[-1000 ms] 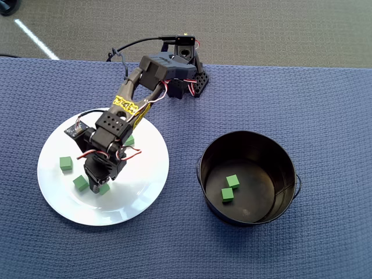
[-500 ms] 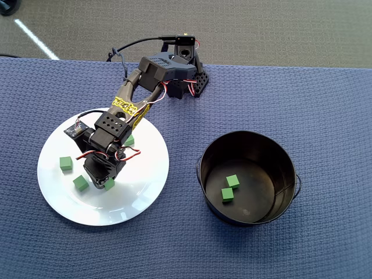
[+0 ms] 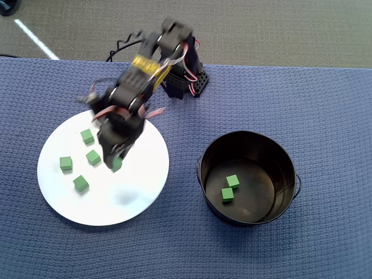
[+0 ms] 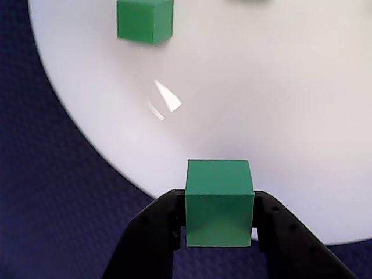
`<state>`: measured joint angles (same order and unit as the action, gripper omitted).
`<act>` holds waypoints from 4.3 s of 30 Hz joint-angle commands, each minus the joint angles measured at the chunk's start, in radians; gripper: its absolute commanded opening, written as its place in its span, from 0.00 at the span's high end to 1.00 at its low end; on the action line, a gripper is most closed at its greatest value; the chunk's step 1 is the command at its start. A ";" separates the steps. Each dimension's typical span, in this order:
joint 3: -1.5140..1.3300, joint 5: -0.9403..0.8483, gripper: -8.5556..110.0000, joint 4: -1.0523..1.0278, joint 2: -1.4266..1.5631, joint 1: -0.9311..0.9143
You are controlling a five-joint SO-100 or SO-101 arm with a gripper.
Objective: Pick up the green cubes from the white plate and place them in the black recipient
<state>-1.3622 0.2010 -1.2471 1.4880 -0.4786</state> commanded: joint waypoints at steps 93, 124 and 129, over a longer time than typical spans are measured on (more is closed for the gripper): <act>-0.058 -0.054 0.78 0.130 -0.204 -0.319; 0.172 -0.141 0.93 0.025 -0.414 -0.268; 0.051 -0.115 0.93 0.069 -0.219 -0.295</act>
<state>-1.2609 0.0706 -1.2118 1.0907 -0.7578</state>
